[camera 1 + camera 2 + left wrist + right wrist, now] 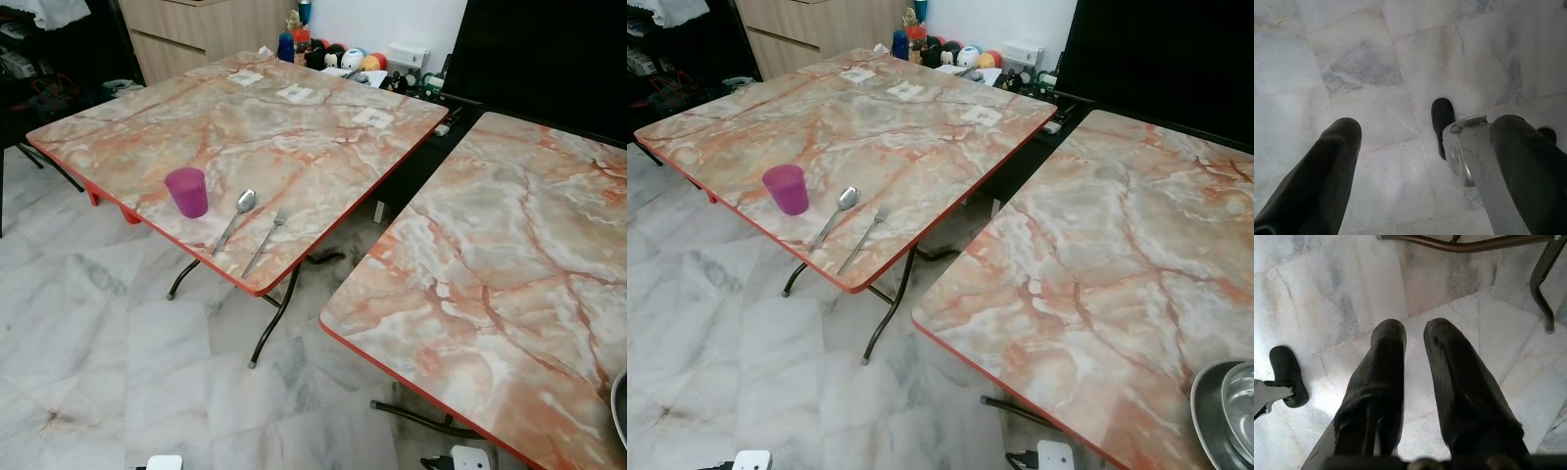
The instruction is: Setting the table
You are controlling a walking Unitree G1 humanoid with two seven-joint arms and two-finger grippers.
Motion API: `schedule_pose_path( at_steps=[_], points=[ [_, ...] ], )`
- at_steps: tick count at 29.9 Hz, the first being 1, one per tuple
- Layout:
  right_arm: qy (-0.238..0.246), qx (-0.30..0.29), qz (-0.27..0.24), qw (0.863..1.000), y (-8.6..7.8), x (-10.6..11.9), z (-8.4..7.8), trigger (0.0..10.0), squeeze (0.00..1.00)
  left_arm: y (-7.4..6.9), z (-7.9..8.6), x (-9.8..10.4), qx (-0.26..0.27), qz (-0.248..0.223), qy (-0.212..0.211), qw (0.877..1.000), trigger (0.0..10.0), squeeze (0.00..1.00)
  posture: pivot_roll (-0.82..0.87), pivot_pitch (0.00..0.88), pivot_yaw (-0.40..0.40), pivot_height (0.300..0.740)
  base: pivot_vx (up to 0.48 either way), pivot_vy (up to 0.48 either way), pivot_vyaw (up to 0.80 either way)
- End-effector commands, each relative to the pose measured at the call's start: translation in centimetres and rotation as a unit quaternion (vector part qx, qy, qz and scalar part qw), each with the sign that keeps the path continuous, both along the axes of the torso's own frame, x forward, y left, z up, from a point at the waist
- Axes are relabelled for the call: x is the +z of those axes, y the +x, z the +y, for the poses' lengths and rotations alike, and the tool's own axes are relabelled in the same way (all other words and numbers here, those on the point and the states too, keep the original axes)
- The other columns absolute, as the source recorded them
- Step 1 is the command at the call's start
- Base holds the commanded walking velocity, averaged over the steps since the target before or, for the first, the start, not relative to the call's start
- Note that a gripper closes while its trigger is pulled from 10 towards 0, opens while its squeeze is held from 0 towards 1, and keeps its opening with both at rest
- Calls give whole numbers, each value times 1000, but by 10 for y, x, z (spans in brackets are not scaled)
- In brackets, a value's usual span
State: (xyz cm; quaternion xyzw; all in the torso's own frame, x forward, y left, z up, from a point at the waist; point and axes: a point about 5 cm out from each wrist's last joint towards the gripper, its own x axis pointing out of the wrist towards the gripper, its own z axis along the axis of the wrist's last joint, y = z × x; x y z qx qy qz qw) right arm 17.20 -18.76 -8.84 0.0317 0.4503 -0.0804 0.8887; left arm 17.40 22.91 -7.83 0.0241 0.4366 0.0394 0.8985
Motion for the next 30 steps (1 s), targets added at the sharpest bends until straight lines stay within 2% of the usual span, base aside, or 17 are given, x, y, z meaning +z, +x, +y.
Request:
schedule_pose_path(
  at_steps=[1,9,10,11,30],
  points=[
    [0,1,-3,1000,0,0,1,10000,0,-5,2,-2,10,6,-3,1000,10000,0,5,98,-4,740,0,0,0],
    [0,1,-3,1000,0,0,1,10000,0,-5,2,-2,10,6,-3,1000,10000,0,5,98,-4,740,0,0,0],
    [-4,-1,-2,1000,0,0,0,10000,0,-5,2,-2,10,6,-3,1000,10000,0,0,0,0,740,0,0,0],
    [-2,-4,0,1000,-2,-1,0,10000,0,-4,2,-1,10,1,-5,1000,10000,0,0,92,9,740,0,0,0],
    [5,-5,8,1000,-5,-2,0,10000,0,-3,2,0,13,-7,-9,1000,10000,0,3,94,6,740,0,0,0]
  ],
)
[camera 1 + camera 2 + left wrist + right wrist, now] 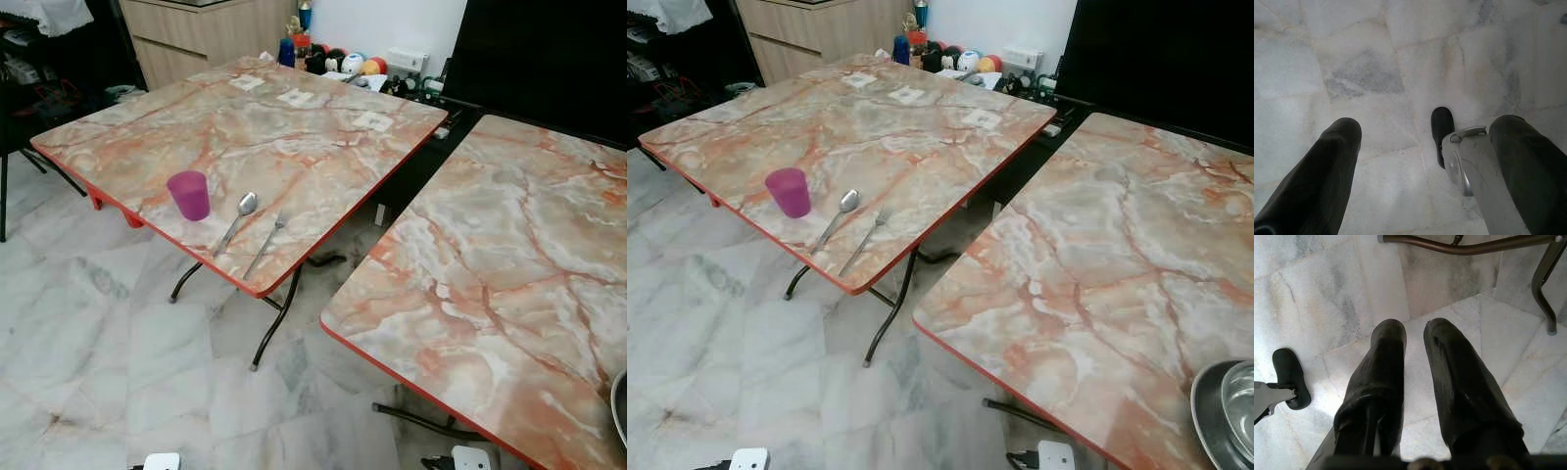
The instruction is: Setting the table
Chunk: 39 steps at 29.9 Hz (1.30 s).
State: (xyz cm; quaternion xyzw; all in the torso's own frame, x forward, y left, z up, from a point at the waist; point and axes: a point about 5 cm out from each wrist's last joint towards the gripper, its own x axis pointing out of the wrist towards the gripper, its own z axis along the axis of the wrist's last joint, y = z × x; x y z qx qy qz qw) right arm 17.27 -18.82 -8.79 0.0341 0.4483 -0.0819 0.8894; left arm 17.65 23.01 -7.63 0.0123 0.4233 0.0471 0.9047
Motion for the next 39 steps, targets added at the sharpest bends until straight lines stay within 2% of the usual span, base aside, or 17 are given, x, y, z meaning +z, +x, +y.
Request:
schedule_pose_path(
  at_steps=[1,33,39],
  points=[
    [4,-3,10,1000,-6,-3,0,10000,0,-6,1,-2,1,7,-3,1000,10000,0,3,94,6,740,0,0,0],
    [7,-18,21,1000,-12,-5,-3,10000,0,-7,1,-3,-2,8,-2,1000,10000,0,1,79,7,740,0,0,0],
    [9,-18,30,999,-15,-7,-3,10000,0,-6,1,-2,-2,7,-1,1000,10000,0,3,84,6,740,0,0,-800]
  ],
)
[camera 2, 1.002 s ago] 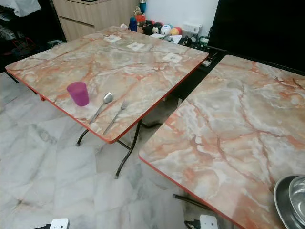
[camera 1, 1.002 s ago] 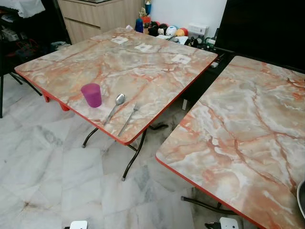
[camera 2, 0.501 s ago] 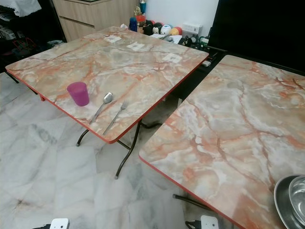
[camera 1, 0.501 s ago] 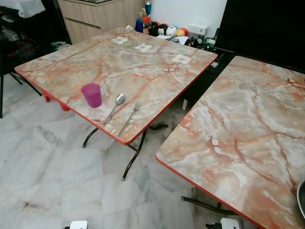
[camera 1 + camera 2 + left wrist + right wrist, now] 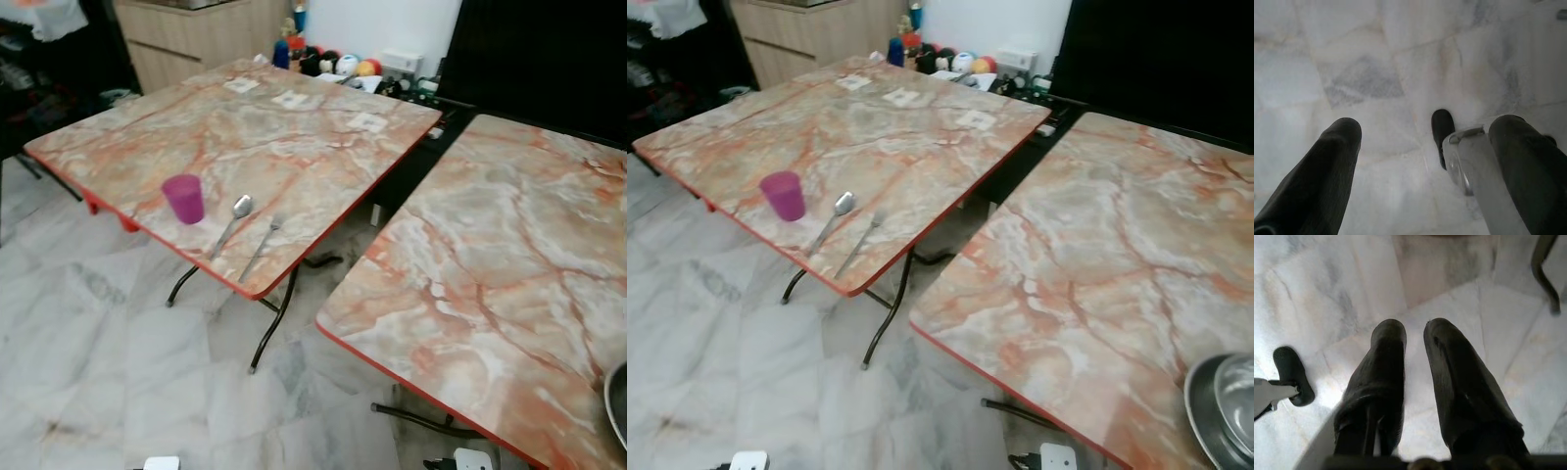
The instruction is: Setting the table
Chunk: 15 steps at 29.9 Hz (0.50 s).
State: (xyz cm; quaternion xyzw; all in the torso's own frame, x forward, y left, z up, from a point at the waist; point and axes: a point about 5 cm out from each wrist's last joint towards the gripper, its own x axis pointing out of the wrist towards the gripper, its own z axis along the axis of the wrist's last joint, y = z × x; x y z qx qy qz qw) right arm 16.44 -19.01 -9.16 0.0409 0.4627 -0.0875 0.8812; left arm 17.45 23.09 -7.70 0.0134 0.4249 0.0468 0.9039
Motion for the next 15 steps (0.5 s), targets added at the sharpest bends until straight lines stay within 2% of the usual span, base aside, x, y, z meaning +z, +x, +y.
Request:
schedule_pose_path(
  at_steps=[1,7,15],
  points=[
    [4,-9,14,1000,-7,-3,-1,10000,0,-4,1,-2,-1,5,-1,1000,10000,0,3,86,6,740,0,0,-800],
    [2,-7,14,1000,-7,-3,-2,10000,0,-4,1,-1,-1,5,-1,1000,10000,0,4,89,7,740,0,0,-781],
    [4,-11,5,1000,-5,-2,0,10000,0,-5,1,-2,9,11,-4,1000,10000,0,7,92,7,740,0,30,0]
  ],
)
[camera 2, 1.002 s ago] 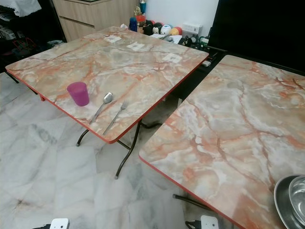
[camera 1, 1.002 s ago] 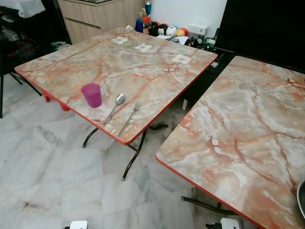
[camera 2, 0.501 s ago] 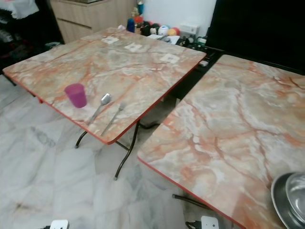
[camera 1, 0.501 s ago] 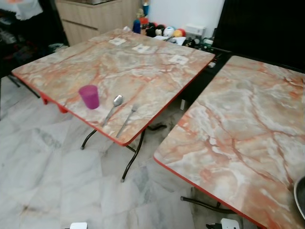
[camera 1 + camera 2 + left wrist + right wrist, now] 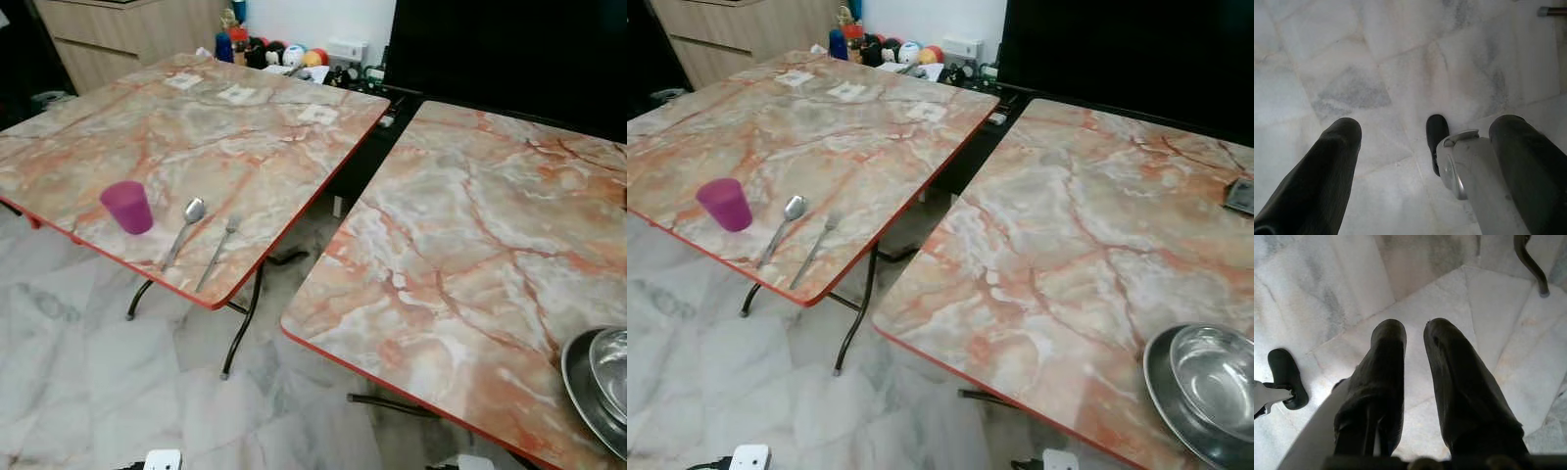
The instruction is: Setting the table
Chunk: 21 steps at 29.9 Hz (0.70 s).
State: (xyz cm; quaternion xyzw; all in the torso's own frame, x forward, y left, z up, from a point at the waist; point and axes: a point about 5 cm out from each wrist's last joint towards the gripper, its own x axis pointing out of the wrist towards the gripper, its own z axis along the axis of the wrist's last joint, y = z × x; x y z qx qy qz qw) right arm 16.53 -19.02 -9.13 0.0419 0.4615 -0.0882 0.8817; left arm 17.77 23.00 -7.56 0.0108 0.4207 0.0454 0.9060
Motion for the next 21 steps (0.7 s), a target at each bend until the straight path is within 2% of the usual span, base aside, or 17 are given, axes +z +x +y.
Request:
schedule_pose_path(
  at_steps=[1,16,21],
  points=[
    [3,-9,7,1000,-5,-2,0,10000,0,-8,2,-4,9,15,-2,1000,10000,0,7,92,7,740,0,277,0],
    [5,-20,8,1000,-6,-2,-4,10000,0,-8,1,-4,10,17,-3,1000,10000,0,7,95,4,740,0,306,0],
    [3,-19,8,1000,-6,-2,-5,10000,0,-8,1,-4,10,17,-3,1000,10000,0,7,94,4,740,0,359,-640]
  ],
)
